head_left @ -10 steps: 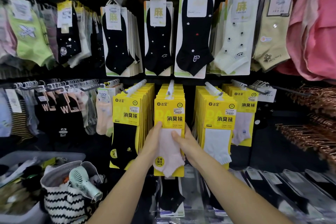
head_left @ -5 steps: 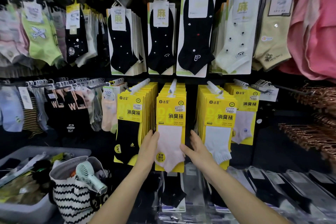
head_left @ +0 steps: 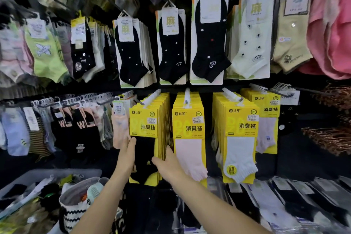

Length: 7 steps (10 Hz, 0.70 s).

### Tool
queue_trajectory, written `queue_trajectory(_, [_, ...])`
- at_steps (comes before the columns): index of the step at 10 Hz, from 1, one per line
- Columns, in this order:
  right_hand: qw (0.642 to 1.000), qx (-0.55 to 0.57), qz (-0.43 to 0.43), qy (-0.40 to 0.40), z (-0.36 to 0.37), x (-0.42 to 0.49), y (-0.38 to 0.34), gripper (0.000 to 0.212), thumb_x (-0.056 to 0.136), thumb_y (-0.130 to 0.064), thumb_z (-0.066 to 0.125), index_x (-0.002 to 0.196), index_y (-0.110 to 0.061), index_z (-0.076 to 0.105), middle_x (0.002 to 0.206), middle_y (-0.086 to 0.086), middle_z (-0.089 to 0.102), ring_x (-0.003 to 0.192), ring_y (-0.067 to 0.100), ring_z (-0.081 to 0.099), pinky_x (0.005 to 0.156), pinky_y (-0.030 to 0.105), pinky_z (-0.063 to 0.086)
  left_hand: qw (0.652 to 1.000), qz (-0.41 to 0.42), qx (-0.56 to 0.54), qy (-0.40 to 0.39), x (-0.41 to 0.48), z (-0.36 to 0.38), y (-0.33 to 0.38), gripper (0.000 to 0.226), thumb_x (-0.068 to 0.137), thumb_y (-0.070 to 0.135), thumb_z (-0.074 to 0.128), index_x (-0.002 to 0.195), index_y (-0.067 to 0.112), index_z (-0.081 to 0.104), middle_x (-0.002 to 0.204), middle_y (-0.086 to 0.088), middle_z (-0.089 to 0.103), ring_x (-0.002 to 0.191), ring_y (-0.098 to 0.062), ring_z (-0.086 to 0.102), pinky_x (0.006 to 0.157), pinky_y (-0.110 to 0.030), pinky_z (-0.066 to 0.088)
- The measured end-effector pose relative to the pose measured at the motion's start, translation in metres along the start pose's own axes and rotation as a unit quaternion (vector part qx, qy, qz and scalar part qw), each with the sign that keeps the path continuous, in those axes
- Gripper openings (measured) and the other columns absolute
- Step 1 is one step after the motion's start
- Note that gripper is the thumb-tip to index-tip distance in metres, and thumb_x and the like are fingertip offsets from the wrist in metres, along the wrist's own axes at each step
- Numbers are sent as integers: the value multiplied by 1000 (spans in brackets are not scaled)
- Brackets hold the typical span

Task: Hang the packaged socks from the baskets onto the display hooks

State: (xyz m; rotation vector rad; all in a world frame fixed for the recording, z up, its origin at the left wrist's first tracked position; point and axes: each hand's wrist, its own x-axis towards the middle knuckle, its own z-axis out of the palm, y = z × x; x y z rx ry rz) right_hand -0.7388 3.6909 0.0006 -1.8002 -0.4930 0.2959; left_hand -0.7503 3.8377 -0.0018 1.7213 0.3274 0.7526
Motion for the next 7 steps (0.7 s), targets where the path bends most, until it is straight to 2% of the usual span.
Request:
queue_trajectory(1, [1000, 13, 27, 7, 9, 16, 1, 72, 90, -27, 52, 149, -15, 13, 151, 5, 31, 136, 24, 33, 112, 39, 30, 999, 14, -28, -44, 7, 4, -8, 37, 101, 31, 31, 131, 18, 49, 129, -1, 56, 121, -19, 50, 100, -36, 39])
queue_trajectory(2, [999, 24, 36, 9, 14, 25, 1, 71, 90, -25, 52, 149, -17, 14, 150, 4, 33, 134, 24, 36, 111, 39, 32, 997, 20, -43, -56, 10, 9, -13, 38, 101, 30, 31, 132, 19, 49, 129, 2, 56, 121, -15, 50, 97, -28, 40])
queue_trajectory(3, [999, 35, 31, 2, 17, 30, 3, 69, 90, -23, 52, 148, -21, 15, 148, 3, 36, 131, 23, 40, 109, 37, 35, 998, 15, -40, -55, 8, 12, -14, 33, 101, 29, 31, 127, 24, 51, 121, 10, 56, 114, -8, 50, 86, -17, 37])
queue_trajectory(4, [999, 33, 14, -3, 17, 25, 4, 71, 91, -23, 52, 149, -23, 12, 150, 3, 33, 132, 23, 38, 110, 38, 34, 997, 6, -51, -56, 2, 9, -10, 28, 101, 29, 30, 119, 28, 52, 115, 11, 57, 104, 0, 53, 80, -13, 38])
queue_trajectory(5, [999, 42, -12, -30, 11, 4, 6, 76, 91, -25, 53, 150, -25, 6, 152, -3, 27, 136, 19, 32, 114, 36, 28, 995, 5, -84, -49, -13, 4, -4, 35, 101, 26, 30, 127, 18, 52, 126, 0, 58, 113, -11, 55, 97, -29, 44])
queue_trajectory(6, [989, 86, -55, -108, -15, -65, 33, 64, 91, -21, 54, 145, -31, 21, 145, -24, 30, 132, -5, 31, 110, 18, 30, 997, -17, -50, 52, -71, -3, -29, 42, 99, 33, 38, 140, 25, 39, 145, 6, 40, 132, -8, 38, 108, -32, 32])
queue_trajectory(7, [978, 195, -21, -64, -35, -106, 53, 52, 93, -6, 54, 135, -29, 34, 141, -17, 38, 127, -3, 41, 88, 5, 42, 999, -6, -44, 5, -120, -11, -51, 35, 97, 33, 45, 131, 42, 41, 143, 16, 39, 132, 1, 35, 97, -22, 37])
